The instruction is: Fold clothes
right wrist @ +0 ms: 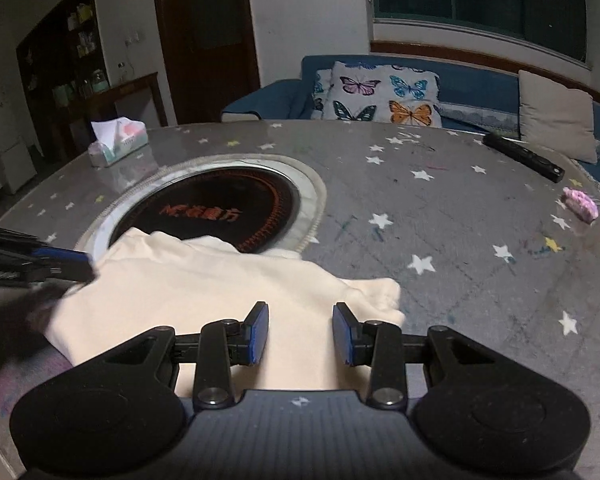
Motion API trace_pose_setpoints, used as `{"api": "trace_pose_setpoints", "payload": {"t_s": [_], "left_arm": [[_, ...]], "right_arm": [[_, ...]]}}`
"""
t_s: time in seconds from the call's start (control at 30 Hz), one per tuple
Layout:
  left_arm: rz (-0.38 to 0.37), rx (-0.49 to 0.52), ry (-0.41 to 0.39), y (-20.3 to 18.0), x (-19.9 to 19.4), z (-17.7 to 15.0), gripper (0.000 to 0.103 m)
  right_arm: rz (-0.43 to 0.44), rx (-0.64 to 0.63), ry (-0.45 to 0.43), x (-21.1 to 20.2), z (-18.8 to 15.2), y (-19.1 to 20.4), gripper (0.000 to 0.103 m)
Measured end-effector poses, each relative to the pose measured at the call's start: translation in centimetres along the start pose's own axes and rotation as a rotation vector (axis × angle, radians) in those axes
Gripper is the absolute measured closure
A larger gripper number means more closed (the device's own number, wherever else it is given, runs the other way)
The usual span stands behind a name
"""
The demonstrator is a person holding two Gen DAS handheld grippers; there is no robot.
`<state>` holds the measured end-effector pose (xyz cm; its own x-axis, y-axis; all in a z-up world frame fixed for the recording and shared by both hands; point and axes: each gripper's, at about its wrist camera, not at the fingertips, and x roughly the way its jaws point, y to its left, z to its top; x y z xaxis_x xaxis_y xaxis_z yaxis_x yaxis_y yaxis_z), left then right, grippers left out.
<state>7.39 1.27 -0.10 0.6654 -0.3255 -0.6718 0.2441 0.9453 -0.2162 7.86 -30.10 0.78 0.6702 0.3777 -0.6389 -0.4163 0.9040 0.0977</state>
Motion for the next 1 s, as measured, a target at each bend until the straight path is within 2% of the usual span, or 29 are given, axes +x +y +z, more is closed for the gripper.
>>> {"api": "trace_pose_setpoints", "payload": {"t_s": [0.17,0.37,0.43,0.5,0.6,0.67,0.83,1.0], "left_arm": [[-0.023,-0.118,0.035,1.7,1.4,0.7,0.081],[0.003,-0.138,0.037,1.9,2.0,0.7,0.084],[0.008,-0.13,0.022,1.6,2.1,0.8,0.097],[0.025,-0.108,-0.001,1.2,1.9,0.8,0.098],[0.111,-0.005,-0.074,-0.3,1.0,0.6,0.099],[0.156,0.052,-0.091,-1.1,0.9,0.3,0.099],[0.146,0.043,-0.045,-0.7,1.7,0.0,0.098],[0.123,0.015,-0.02,0.1,2.1,0.5,0.093]], "right_arm": [[0.048,-0.051,-0.014,-0.3,-0.3,2.0,0.068],[0.069,-0.122,-0.002,0.4,-1.1,4.1,0.068],[0.069,-0.13,0.007,0.7,-1.4,4.5,0.068],[0.066,-0.131,0.015,1.0,-1.7,4.6,0.068],[0.065,-0.131,0.018,1.0,-1.8,4.5,0.067],[0.062,-0.136,0.022,0.9,-1.7,4.7,0.068],[0.061,-0.095,0.008,1.3,0.1,4.3,0.068],[0.011,-0.072,0.021,4.2,1.9,3.6,0.069]]}}
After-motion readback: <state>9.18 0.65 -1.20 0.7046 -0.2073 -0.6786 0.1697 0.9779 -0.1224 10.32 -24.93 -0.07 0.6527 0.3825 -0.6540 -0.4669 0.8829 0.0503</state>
